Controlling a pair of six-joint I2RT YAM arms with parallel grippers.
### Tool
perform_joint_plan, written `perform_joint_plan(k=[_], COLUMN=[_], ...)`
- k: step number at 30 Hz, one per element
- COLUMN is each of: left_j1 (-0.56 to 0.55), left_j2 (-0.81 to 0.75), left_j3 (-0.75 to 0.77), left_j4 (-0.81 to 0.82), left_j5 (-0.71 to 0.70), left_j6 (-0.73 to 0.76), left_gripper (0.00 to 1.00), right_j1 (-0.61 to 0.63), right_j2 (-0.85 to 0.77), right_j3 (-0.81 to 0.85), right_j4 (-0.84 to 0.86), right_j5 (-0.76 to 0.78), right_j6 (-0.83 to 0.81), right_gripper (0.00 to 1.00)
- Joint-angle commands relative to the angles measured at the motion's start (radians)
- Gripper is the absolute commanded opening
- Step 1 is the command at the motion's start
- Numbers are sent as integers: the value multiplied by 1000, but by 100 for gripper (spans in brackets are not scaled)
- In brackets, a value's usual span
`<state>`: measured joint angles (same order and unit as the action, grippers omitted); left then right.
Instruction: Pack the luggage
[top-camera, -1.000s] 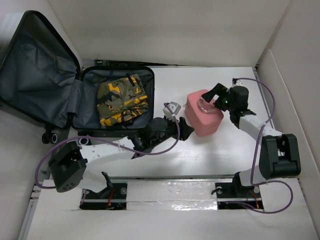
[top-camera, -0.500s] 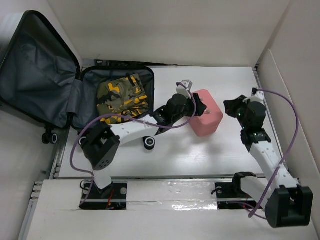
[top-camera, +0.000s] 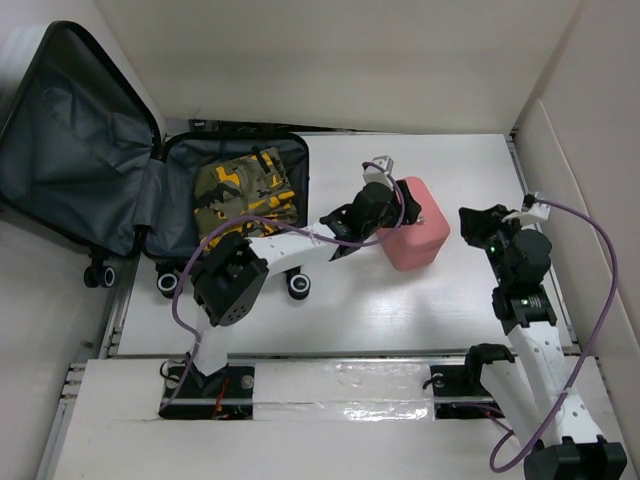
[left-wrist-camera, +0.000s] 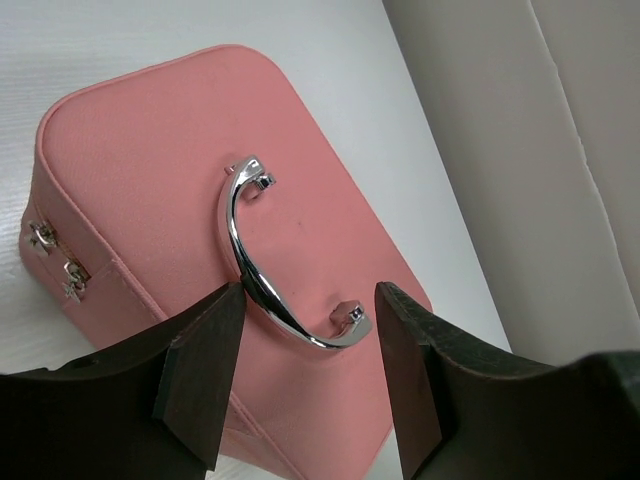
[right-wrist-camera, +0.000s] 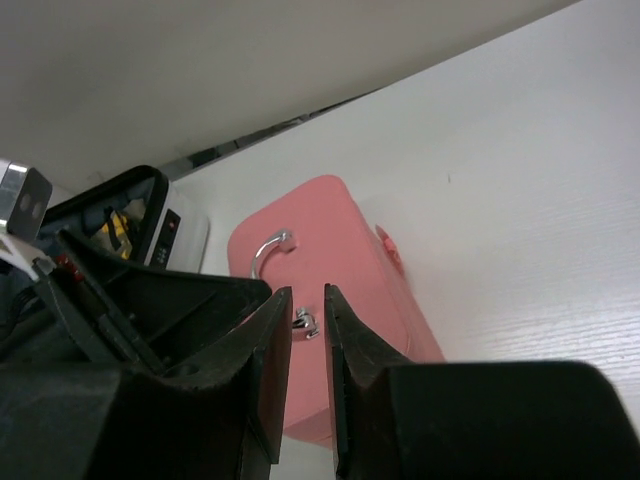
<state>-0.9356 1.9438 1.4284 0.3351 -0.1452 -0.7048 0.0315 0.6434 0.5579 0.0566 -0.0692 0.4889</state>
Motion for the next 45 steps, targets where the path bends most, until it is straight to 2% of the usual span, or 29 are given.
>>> perform_joint_plan(k=[1,12,20,25,30,35,39,45], left_j1=[-2,-20,-20,-29,-29,-29,-29,-20], left_j2=[30,14,-43,-59,-78,-48,35,57], left_j3=[44,-58,-91,-175,-261,-174,-87,-82], left_j4=[-18,151,286,360,518,438,380,395], left_j5=[-14,-111,-77,-65,-59,-41,-27,-60], left_j6=[-19,-114,-111,-128,-142,-110,-122,-142], left_gripper=[52,47,50,52,54,55,55,53], right_j1=[15,54,54,54,54,54,54,54], right_j2=[-17,-19,-14,-10,-11,-8,-11,-17], right_j3=[-3,31,17,14,4,-3,10,17], right_j4=[-8,-24,-5,-5,5,17,3,-3], right_j5=[-24,-44,-46,-50,-53,-55,-61,-69], right_j6=[-27,-35,-32,-33,-32,-29,-32,-35], right_gripper=[25,26,27,27,27,27,28,28])
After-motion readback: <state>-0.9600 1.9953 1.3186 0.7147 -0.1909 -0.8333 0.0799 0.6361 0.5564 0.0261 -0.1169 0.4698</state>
